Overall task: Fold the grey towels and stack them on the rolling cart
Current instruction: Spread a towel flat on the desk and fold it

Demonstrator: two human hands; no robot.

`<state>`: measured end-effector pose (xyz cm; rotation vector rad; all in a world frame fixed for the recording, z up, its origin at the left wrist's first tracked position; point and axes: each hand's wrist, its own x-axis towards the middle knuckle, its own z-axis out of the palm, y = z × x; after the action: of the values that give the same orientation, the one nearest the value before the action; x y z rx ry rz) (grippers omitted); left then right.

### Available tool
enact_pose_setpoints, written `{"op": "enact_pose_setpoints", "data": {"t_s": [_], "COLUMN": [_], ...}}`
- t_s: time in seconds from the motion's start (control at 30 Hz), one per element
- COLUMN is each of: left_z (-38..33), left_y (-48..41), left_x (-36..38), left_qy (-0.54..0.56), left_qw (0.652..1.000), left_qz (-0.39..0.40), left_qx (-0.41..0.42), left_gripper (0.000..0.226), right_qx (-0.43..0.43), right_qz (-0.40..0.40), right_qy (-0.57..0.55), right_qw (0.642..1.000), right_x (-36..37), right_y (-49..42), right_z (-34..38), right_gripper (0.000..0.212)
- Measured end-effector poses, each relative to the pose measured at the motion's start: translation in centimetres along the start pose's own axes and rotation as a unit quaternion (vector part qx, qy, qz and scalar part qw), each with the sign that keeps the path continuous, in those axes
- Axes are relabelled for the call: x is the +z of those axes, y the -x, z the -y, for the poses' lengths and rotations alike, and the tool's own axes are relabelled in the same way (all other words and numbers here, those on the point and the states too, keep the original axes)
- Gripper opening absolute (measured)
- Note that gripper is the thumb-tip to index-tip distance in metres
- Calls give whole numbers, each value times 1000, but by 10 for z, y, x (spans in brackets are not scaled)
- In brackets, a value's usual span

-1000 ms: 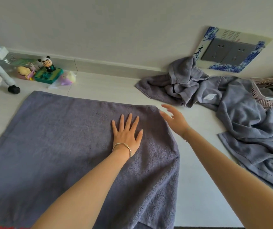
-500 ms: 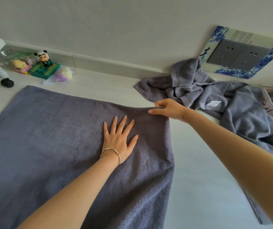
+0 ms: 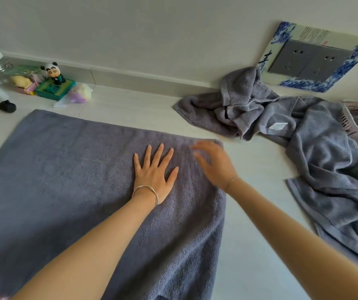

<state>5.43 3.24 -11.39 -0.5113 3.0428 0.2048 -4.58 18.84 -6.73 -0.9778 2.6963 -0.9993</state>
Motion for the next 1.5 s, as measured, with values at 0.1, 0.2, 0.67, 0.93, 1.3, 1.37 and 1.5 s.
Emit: {"op": "enact_pose_setpoints", "data": {"t_s": [0.1,0.2,0.67,0.93,1.3,1.37,1.5], "left_z": [-1,0,3,13,15,16,16], "left_y": [-11,-22,122,158,163,164,164], "left_x": [-4,-6,-7,1,-4,-4,-2], "left_qy": [14,13,144,23,4,8,13], "left_qw": [1000,1000,969,971,973,973,974], "left_qz": [7,6,53,41,32,30,33], "left_qx": [-9,-5,194,233,228,228,222], "left_gripper": [58,58,79,61,63,63,61], "right_qx": [4,-7,332,435,485,479,473], "right_qz": [77,101,-146,-218,-324,-308,-259], "right_qy": [59,152,-324,-440,-541,-585,-676], "right_qw": [995,983,874,755,605,578,502], "right_x": [26,36,14,64,75,75,77], "right_y": [44,74,222,266,268,261,242], "right_z": [15,0,95,145,164,167,168], "right_gripper": [47,60,24,21,45,42,12]}}
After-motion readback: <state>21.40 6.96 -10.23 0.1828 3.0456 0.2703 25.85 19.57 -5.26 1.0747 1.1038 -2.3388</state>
